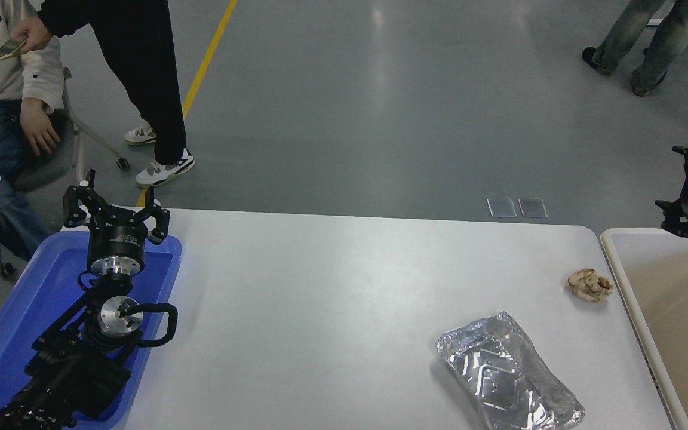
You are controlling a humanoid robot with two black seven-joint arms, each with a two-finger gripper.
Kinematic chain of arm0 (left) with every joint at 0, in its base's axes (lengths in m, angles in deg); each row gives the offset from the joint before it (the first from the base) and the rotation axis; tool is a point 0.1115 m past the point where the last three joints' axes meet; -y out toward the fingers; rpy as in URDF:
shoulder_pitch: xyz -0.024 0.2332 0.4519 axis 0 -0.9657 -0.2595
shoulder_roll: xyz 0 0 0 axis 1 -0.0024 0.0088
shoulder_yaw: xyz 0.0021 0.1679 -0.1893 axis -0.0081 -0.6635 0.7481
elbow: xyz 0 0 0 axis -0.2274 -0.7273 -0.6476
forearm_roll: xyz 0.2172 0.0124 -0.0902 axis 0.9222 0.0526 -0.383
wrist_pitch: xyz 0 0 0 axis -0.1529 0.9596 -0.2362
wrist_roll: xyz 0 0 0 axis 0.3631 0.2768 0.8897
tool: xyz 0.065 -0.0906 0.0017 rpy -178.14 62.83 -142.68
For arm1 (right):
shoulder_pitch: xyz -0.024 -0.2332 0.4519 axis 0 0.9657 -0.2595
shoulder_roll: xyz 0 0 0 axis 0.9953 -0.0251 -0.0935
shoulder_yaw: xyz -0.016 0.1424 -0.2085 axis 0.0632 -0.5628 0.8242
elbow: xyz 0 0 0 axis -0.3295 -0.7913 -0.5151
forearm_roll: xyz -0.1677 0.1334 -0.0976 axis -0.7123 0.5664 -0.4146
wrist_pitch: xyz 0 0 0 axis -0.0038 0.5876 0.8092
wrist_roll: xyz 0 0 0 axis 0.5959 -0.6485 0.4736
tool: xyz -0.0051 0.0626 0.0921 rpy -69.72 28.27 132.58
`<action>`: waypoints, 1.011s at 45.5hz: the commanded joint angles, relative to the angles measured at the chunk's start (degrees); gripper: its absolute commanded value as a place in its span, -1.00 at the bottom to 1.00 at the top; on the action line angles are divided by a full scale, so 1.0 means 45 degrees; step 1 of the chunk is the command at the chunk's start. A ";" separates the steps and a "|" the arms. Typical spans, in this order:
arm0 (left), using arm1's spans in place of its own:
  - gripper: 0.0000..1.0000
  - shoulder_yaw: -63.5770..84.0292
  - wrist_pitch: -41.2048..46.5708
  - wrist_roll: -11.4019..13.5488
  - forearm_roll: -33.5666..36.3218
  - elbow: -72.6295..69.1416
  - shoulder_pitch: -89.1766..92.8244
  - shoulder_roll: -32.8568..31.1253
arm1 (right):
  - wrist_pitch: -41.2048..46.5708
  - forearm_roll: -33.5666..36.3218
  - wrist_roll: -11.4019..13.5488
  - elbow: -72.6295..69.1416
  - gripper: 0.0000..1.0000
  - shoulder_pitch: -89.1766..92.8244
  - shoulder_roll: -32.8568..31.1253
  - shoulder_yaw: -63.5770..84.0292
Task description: Pick up paper cup place in dustbin
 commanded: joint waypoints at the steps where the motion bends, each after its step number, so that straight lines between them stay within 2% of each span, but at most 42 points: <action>1: 0.98 0.0002 0.0000 0.0000 0.0000 -0.0001 0.0000 0.0000 | -0.0024 -0.0119 -0.0027 -0.1507 1.00 -0.0224 0.0551 -0.0970; 17: 0.98 0.0002 0.0000 0.0000 0.0000 -0.0001 0.0000 0.0000 | -0.0161 -0.1583 0.0012 -0.3422 1.00 -0.1765 0.0454 0.0160; 33: 0.98 0.0002 0.0000 0.0000 0.0000 -0.0001 0.0000 0.0000 | -0.0161 -0.1584 0.0246 -0.3442 1.00 -0.6764 -0.0249 0.6350; 46: 0.98 -0.0017 0.0000 0.0000 0.0019 -0.0001 0.0000 0.0020 | 0.0015 -0.1545 0.0266 -0.4476 1.00 -1.1451 0.0413 1.2150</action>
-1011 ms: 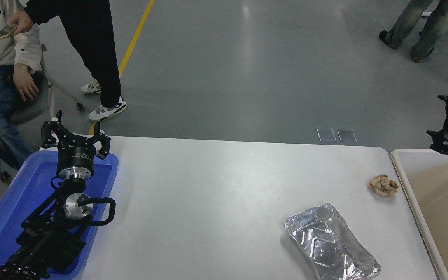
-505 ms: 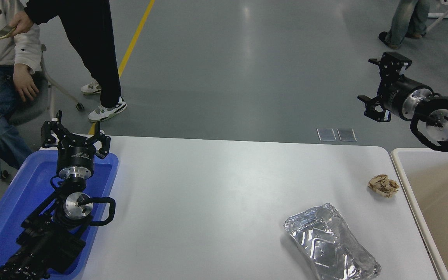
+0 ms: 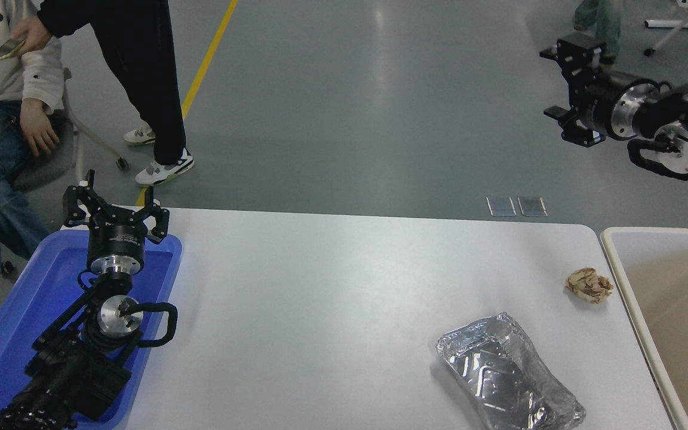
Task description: Pick up paper cup place in dustbin
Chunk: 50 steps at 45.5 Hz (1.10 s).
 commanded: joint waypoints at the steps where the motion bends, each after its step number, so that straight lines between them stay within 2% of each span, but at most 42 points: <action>1: 0.98 -0.0018 0.0000 0.0000 0.0019 0.0000 0.0000 0.0016 | 0.0116 -0.0024 0.0040 -0.0927 1.00 -0.4143 0.0668 0.5102; 14: 0.98 -0.0018 0.0000 0.0000 -0.0001 0.0000 0.0000 0.0016 | 0.0584 -0.0063 0.0040 -0.3094 1.00 -0.7035 0.1958 0.8073; 22: 0.98 -0.0018 0.0000 0.0000 0.0018 0.0000 0.0000 0.0016 | 0.1501 -0.0082 -0.0038 -0.4443 1.00 -0.9107 0.3325 0.9852; 38: 0.98 -0.0018 0.0000 0.0000 0.0018 0.0000 0.0000 -0.0004 | 0.3024 -0.0082 -0.0038 -0.5302 1.00 -1.0221 0.6196 1.0986; 50: 0.98 -0.0018 0.0000 0.0000 -0.0001 0.0000 0.0000 0.0016 | 0.4217 -0.0063 -0.0018 -0.6045 1.00 -1.0182 0.6900 1.1005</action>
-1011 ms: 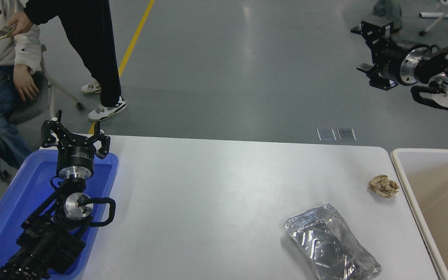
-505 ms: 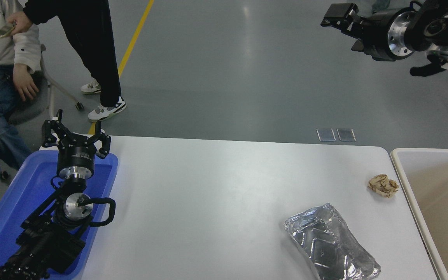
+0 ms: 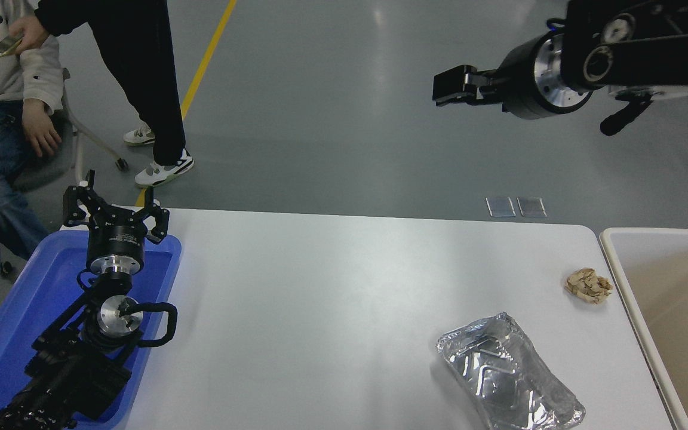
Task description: Pick up paper cup place in dustbin
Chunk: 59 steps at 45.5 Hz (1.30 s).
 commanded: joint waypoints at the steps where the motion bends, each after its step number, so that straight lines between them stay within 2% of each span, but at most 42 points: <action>1: 0.98 0.0000 0.0000 0.0000 -0.0007 0.0000 0.0000 0.0002 | 0.1019 0.0017 0.0014 -0.0625 1.00 -0.0214 0.0966 0.0292; 15: 0.98 0.0000 0.0000 0.0000 -0.0007 0.0000 0.0000 0.0002 | 0.2055 0.0095 0.0014 -0.1561 1.00 0.0021 0.0830 0.1403; 25: 0.98 0.0000 0.0000 0.0000 -0.0007 0.0000 0.0000 0.0002 | 0.2152 0.0193 0.0033 -0.2382 1.00 0.0119 -0.0712 0.2225; 37: 0.98 0.0000 0.0000 0.0000 -0.0007 0.0000 0.0000 0.0002 | 0.3382 0.0193 0.0072 -0.2598 1.00 -0.0310 -0.2099 0.2947; 59: 0.98 0.0000 0.0000 0.0000 -0.0007 0.0000 0.0000 0.0002 | 0.3871 0.0271 0.0033 -0.3144 1.00 -0.1756 -0.1749 0.2909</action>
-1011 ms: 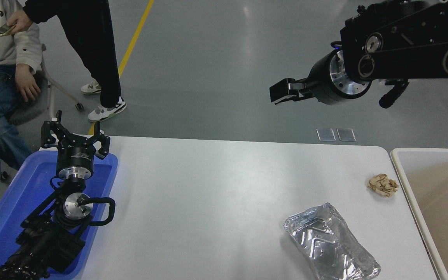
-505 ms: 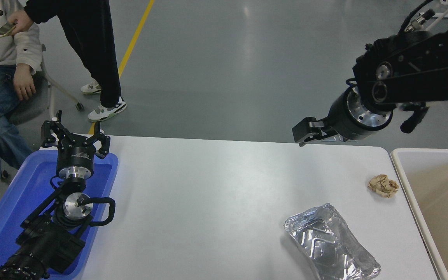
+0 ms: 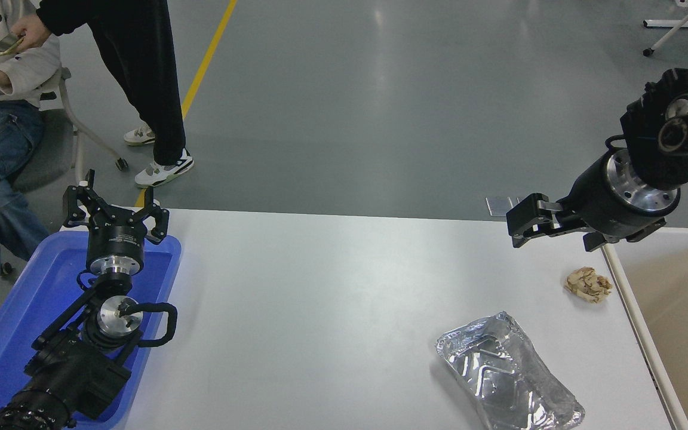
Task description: Pick up paper cup place in dustbin
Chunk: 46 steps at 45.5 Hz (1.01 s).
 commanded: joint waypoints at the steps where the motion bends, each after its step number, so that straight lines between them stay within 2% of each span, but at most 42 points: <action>1: 0.98 -0.0001 0.0000 0.0000 -0.0001 0.0000 0.0000 0.0000 | 0.0175 0.0026 -0.0022 -0.0284 1.00 -0.0685 0.0149 0.0027; 16: 0.98 -0.0001 0.0000 0.0000 0.0019 0.0000 0.0000 0.0000 | 0.0292 0.0065 -0.0042 -0.0420 1.00 -0.1349 0.1223 -0.0481; 30: 0.98 -0.0001 0.0000 0.0000 -0.0001 0.0000 0.0000 0.0000 | 0.2166 0.0377 -0.0101 -0.0440 1.00 -0.1818 0.1517 -0.0988; 46: 0.98 -0.0001 0.0000 0.0000 0.0000 0.0000 0.0000 0.0000 | 0.3124 0.1178 -0.0101 -0.0459 1.00 -0.1994 0.1926 -0.1379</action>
